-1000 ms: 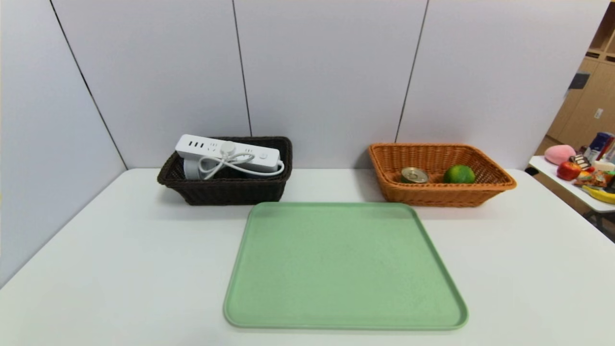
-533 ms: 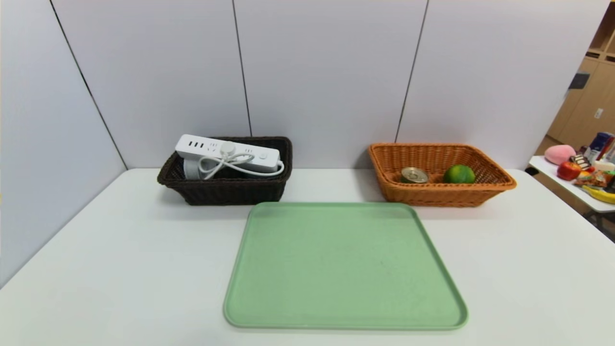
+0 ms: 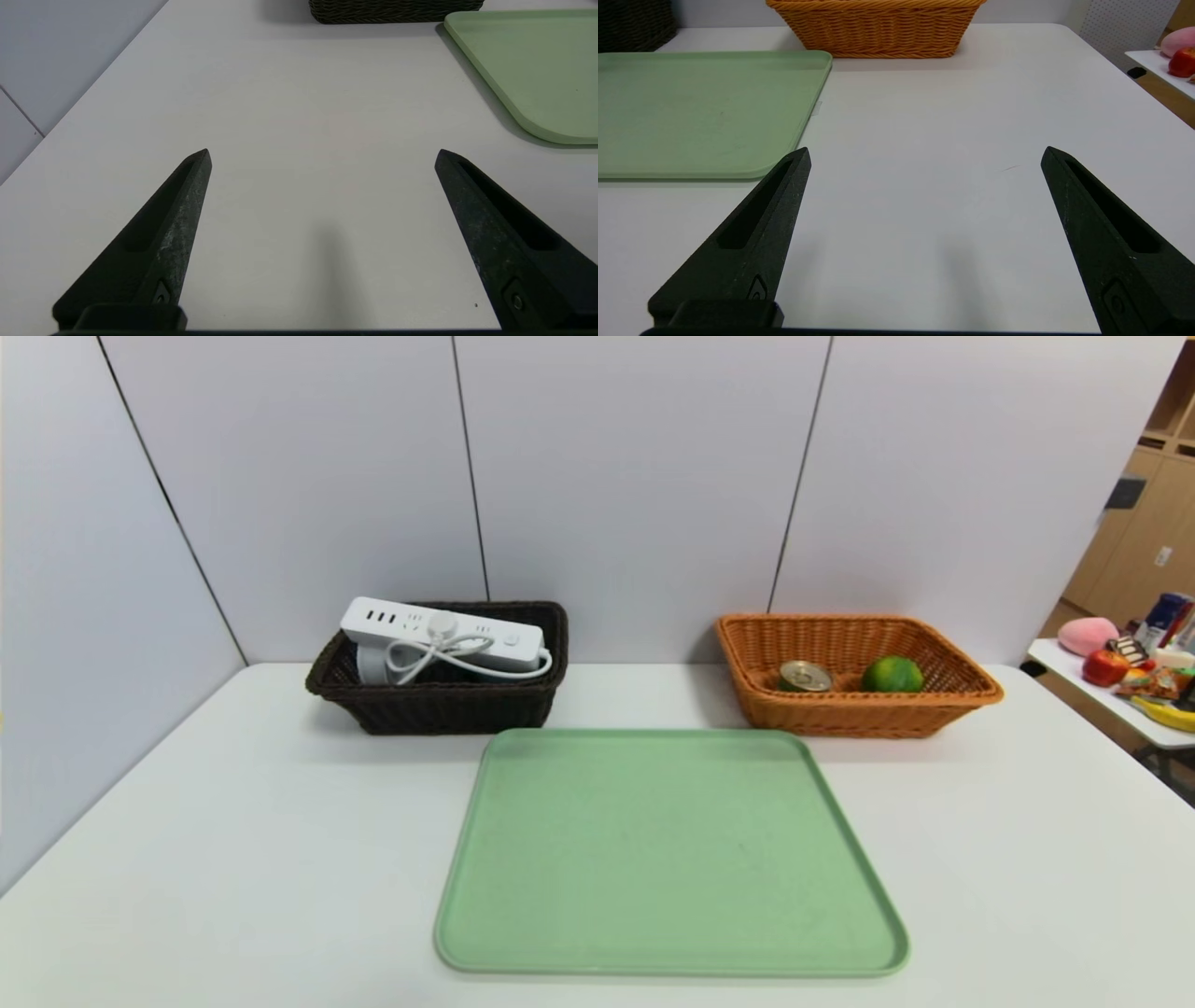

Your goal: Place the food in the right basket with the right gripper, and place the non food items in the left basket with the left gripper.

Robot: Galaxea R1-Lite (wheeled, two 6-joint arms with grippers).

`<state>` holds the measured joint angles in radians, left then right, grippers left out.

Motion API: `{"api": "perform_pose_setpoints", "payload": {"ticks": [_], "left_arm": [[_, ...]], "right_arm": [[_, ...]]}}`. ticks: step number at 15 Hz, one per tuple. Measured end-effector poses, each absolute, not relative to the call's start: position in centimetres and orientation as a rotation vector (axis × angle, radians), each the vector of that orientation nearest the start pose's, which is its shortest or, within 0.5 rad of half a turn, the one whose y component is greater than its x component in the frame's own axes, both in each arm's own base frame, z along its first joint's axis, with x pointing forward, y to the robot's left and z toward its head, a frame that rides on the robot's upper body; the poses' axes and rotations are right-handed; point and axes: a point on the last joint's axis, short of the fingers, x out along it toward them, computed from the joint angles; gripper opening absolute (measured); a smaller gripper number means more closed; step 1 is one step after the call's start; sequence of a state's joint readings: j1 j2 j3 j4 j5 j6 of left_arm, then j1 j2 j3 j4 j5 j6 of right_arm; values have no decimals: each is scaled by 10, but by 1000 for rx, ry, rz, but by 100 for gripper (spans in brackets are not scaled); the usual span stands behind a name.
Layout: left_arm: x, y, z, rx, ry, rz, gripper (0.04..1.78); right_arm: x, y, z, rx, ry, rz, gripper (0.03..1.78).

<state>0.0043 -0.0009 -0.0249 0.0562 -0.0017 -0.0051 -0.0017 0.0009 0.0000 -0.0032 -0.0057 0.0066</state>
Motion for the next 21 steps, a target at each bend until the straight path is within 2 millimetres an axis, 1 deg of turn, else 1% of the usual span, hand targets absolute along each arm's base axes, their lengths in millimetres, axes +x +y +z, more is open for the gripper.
{"api": "perform_pose_setpoints", "payload": {"ticks": [21], "left_arm": [[-25,0,77,-1,31,3,169]], "right_arm": [[-23,0,76,5,-3,-7,171]]}}
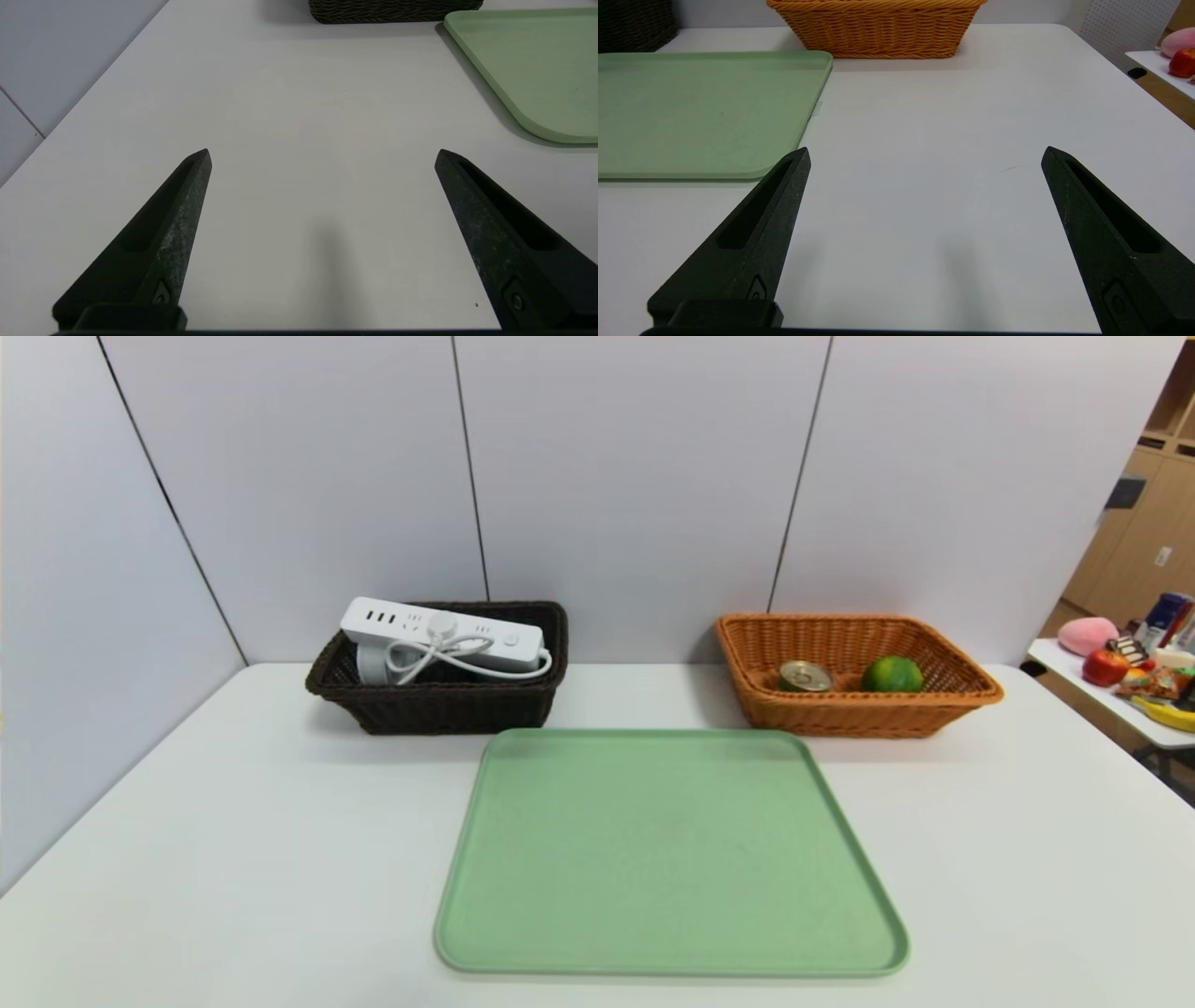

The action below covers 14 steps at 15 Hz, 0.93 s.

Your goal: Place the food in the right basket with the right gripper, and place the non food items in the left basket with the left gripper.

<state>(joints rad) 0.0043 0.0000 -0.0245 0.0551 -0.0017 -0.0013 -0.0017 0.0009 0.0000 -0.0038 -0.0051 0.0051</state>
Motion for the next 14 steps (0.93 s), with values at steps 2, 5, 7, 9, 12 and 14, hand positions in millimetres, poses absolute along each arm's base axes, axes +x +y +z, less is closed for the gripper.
{"api": "perform_pose_setpoints", "payload": {"ticks": [2,5,7,9,12,14], "left_arm": [[-25,0,77,-1,31,2,169],[-25,0,77,-1,31,2,169],[-25,0,77,-1,31,2,169],[-25,0,77,-1,31,3,169],[-25,0,77,-1,31,3,169],[-25,0,77,-1,31,2,169]], "right_arm": [[-23,0,76,6,-3,-7,171],[-23,0,76,6,-3,-7,171],[-23,0,76,6,-3,-6,171],[-23,0,76,6,-4,-6,171],[-23,0,76,6,-3,-6,171],[-23,0,76,6,-4,-7,171]]}}
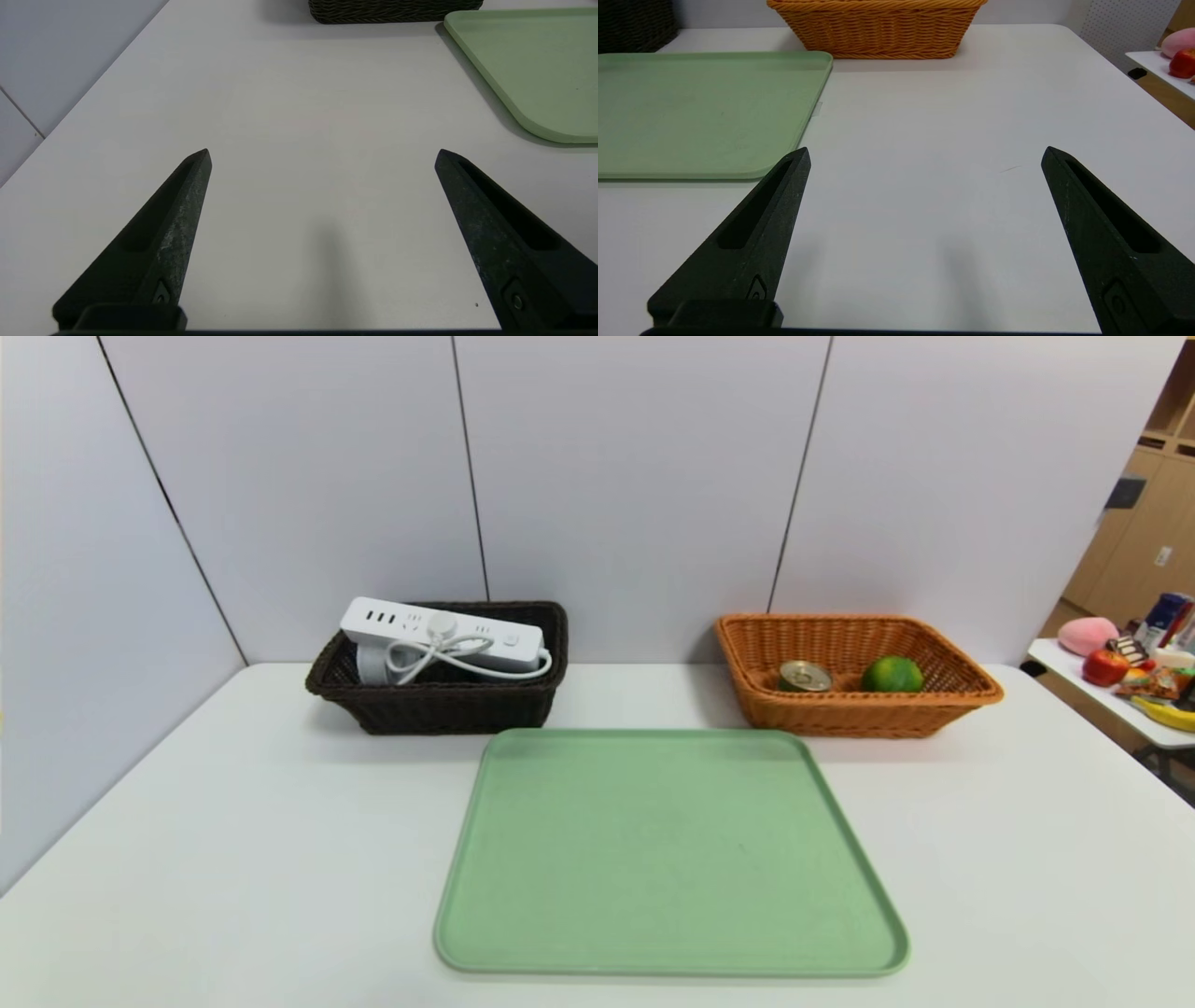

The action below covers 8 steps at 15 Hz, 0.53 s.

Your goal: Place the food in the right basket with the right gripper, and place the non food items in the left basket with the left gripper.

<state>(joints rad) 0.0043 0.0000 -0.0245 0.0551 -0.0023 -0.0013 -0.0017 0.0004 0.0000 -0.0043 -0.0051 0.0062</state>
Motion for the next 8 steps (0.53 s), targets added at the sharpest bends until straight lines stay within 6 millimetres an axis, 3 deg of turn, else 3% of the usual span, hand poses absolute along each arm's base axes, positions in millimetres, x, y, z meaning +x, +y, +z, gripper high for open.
{"api": "perform_pose_setpoints", "payload": {"ticks": [8], "left_arm": [[-25,0,77,-1,31,2,169]], "right_arm": [[-23,0,76,7,-1,-7,171]]}}
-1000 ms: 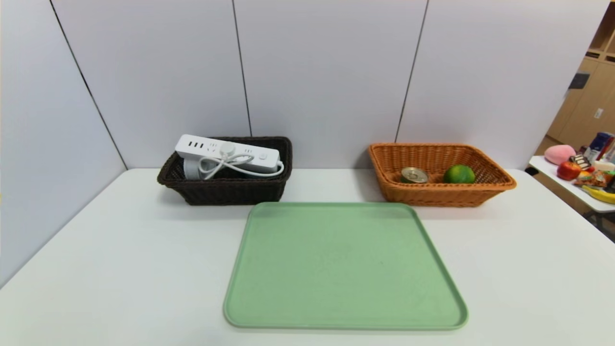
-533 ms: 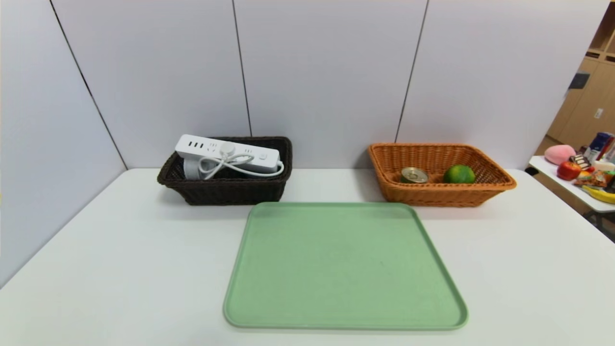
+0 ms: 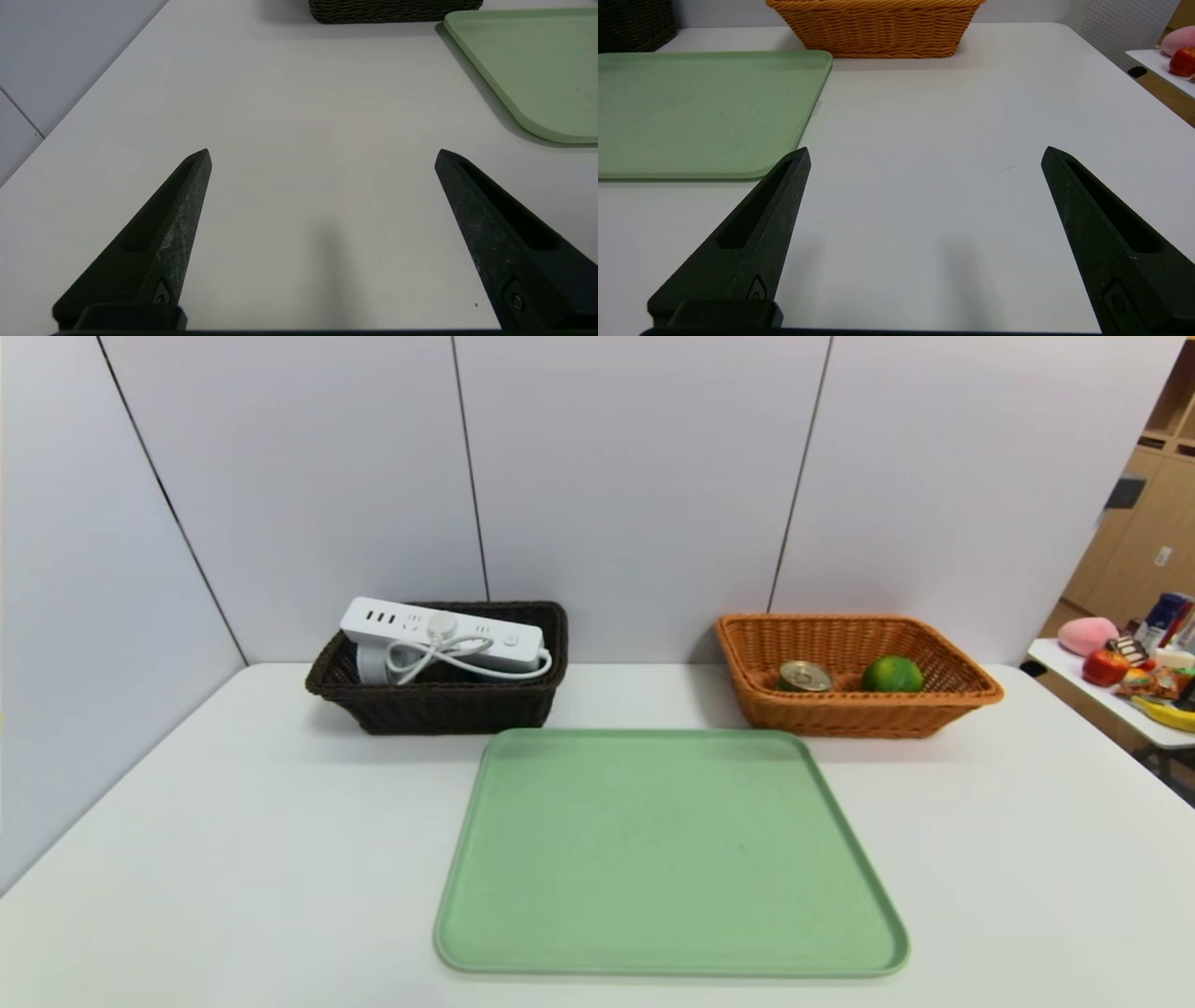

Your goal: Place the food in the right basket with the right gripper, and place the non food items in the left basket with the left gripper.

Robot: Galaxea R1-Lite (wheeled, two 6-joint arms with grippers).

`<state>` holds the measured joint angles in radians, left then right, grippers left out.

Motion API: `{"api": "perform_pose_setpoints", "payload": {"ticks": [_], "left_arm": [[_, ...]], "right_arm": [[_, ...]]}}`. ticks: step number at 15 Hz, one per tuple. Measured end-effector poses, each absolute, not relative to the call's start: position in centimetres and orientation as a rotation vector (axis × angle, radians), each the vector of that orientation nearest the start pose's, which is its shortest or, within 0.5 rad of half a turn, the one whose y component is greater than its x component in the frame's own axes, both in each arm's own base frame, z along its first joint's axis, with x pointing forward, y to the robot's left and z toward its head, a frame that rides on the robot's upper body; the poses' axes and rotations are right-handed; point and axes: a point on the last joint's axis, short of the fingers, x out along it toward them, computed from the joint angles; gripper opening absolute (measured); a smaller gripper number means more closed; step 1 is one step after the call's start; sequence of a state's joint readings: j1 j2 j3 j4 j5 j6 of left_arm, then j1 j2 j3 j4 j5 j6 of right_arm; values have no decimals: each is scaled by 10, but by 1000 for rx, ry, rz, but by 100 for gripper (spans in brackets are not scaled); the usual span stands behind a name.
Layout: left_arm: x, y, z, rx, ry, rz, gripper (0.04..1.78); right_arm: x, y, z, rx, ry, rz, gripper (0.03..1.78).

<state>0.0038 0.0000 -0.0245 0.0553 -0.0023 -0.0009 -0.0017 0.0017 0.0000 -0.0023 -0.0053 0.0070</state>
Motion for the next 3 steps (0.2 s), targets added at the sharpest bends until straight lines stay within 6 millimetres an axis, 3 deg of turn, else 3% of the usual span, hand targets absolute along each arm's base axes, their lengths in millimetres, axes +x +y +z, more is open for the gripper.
{"api": "perform_pose_setpoints", "payload": {"ticks": [3], "left_arm": [[-25,0,77,-1,31,3,169]], "right_arm": [[-23,0,76,3,-3,-6,171]]}}
